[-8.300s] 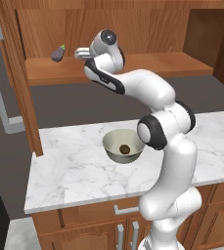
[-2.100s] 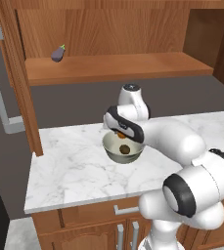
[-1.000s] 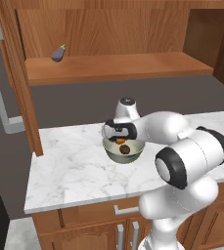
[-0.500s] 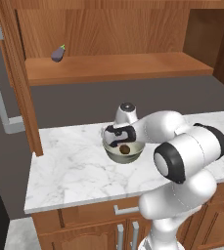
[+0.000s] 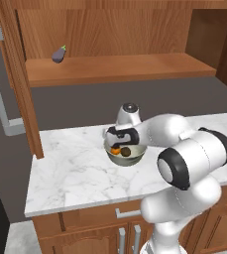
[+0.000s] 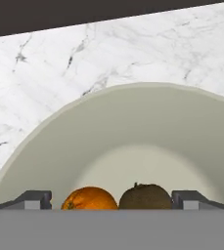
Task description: Open the cabinet. Pick the kiwi and tangerine from the cabinet and place them into the bowl. Then close the cabinet.
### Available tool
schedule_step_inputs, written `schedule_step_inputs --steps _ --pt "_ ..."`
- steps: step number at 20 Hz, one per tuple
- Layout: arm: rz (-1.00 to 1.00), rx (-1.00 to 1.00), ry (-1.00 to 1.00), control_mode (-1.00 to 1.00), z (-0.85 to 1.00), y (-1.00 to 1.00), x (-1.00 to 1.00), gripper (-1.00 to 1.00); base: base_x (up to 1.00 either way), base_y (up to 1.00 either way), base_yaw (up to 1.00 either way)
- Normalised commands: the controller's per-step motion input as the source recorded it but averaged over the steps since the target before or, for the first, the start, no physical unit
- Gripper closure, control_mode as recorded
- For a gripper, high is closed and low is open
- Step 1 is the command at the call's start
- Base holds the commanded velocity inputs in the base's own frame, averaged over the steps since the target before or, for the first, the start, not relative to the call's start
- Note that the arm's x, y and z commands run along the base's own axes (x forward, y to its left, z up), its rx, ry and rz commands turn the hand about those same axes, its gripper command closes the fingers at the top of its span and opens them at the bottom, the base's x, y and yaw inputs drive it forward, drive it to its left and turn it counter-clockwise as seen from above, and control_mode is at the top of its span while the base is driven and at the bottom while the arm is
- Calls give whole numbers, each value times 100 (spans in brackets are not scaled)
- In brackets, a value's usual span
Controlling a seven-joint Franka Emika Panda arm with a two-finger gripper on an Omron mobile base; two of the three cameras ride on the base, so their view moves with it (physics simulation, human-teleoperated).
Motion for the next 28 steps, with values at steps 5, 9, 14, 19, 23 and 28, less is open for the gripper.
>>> schedule_step_inputs --steps 5,9,14,19,23,28 --pt "0 0 -11 -100 78 0 -34 -100 0 0 0" --pt "0 -1 -20 -100 68 0 -90 -100 0 0 0" --pt "0 -5 -18 -100 42 0 -100 -100 0 0 0" --pt "0 -4 -17 -100 38 -18 -100 -100 0 0 0" --pt "0 0 -13 -100 68 -36 -100 -100 0 0 0" --pt "0 -1 -5 -100 88 -29 -93 -100 0 0 0"
